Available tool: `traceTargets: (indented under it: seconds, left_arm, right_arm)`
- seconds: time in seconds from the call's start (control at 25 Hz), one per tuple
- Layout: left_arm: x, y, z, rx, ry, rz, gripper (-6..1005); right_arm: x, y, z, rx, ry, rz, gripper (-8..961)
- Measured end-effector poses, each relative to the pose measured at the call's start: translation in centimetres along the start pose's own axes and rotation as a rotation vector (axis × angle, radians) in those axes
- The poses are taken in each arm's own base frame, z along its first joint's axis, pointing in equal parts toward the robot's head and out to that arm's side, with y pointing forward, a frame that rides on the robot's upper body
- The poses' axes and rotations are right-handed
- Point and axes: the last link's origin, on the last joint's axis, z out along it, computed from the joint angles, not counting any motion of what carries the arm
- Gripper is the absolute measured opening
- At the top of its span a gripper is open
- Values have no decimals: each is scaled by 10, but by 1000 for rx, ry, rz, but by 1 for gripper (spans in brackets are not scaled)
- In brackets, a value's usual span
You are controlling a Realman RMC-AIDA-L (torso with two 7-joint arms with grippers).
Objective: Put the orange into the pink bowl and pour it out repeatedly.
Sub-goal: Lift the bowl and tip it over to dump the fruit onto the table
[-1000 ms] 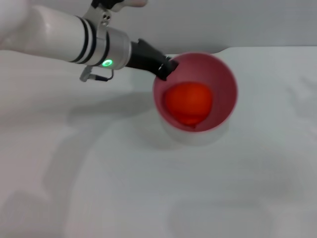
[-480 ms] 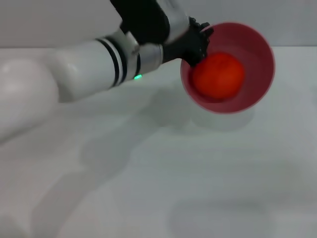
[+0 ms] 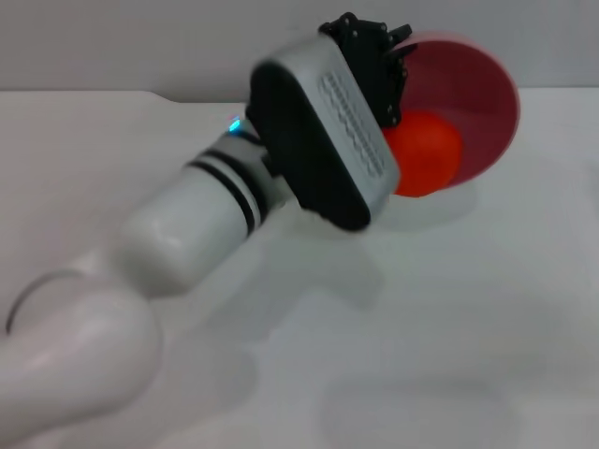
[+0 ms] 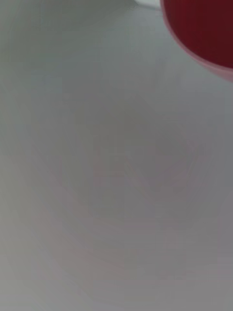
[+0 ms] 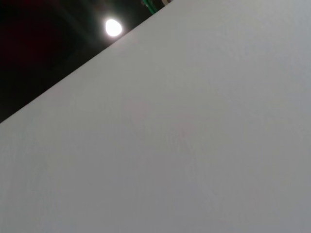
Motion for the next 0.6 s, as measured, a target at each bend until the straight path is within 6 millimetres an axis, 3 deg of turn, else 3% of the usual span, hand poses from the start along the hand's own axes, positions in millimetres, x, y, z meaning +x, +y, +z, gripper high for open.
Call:
traceTargets:
  seconds: [0.24,0.6]
  left_arm:
    - [4,13,-8,89,54,131,44]
    - [9,11,-17,206,126,222,44]
  right_arm:
    - [1,2,2,-13,-2,7,568]
    - [3,5,5,-33,-3,18,568]
